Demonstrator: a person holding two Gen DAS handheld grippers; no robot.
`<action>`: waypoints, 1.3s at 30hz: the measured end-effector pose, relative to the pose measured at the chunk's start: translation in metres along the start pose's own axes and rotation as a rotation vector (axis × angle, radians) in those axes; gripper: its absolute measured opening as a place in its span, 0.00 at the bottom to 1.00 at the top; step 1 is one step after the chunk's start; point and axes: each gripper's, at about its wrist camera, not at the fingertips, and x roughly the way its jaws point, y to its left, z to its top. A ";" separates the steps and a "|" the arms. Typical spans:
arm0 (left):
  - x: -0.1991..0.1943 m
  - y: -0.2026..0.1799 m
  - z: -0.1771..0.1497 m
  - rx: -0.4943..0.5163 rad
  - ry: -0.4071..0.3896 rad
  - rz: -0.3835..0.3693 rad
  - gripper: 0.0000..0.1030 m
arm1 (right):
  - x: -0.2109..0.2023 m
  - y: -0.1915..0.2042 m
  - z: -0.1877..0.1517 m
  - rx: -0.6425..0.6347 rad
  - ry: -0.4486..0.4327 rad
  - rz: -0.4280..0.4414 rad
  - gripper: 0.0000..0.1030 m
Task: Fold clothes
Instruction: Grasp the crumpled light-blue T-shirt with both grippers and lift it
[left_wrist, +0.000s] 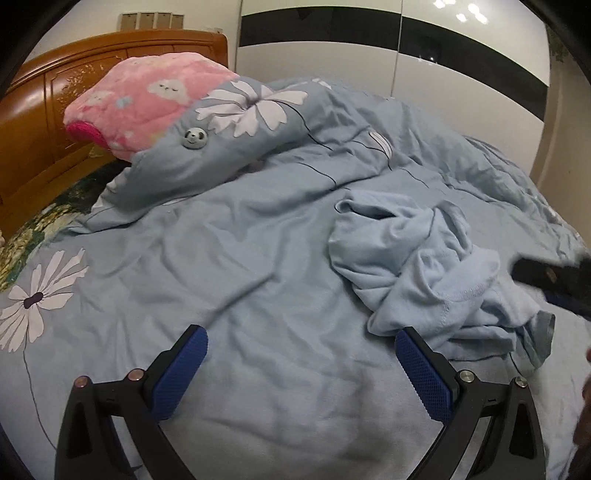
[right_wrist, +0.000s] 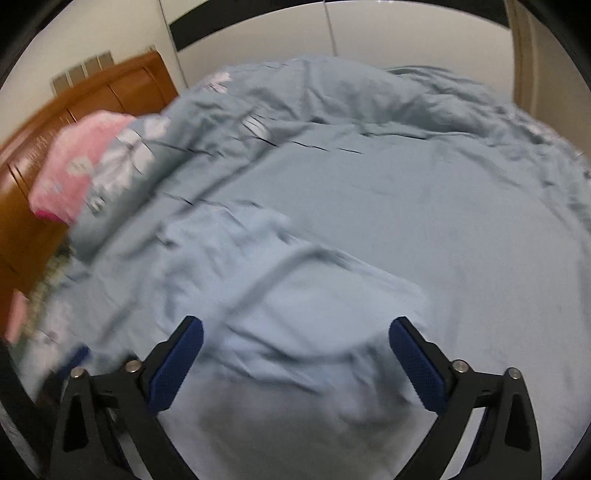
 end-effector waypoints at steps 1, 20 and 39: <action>-0.001 0.002 0.000 -0.011 -0.001 -0.003 1.00 | 0.006 0.003 0.005 0.011 0.009 0.015 0.82; -0.062 0.045 0.007 -0.220 0.001 -0.173 1.00 | -0.099 -0.008 0.018 0.269 -0.027 0.334 0.03; -0.162 -0.021 -0.023 0.056 0.201 -0.374 1.00 | -0.230 -0.024 -0.196 0.312 0.200 0.186 0.00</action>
